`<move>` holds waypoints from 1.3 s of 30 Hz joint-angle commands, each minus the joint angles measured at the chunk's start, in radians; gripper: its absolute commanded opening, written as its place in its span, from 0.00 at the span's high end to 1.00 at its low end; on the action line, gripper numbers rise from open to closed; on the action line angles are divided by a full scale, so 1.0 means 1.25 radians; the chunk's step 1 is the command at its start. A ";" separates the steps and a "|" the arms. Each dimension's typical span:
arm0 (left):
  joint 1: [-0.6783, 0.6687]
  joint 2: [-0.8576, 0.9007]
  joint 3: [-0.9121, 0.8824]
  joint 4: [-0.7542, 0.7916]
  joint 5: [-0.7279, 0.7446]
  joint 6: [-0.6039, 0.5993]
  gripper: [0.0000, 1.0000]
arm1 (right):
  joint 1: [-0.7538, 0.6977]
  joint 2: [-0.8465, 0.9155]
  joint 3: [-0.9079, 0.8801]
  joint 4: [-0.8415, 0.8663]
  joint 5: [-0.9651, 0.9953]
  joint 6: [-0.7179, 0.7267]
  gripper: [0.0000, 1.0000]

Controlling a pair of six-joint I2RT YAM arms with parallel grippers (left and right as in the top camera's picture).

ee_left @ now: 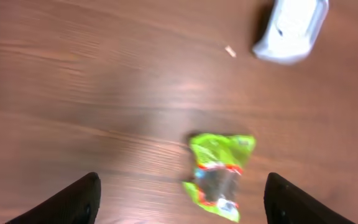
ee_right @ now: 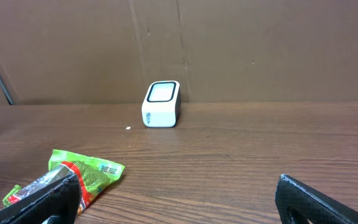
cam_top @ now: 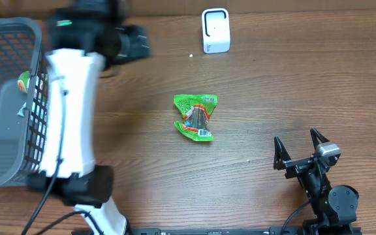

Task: Scan the item barcode
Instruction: 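Return the left gripper into the basket and grasp the mint-green wipes pack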

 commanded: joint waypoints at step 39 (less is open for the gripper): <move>0.592 -0.005 -0.643 0.614 -0.067 0.019 0.23 | 0.004 -0.009 -0.009 0.003 0.005 0.006 0.00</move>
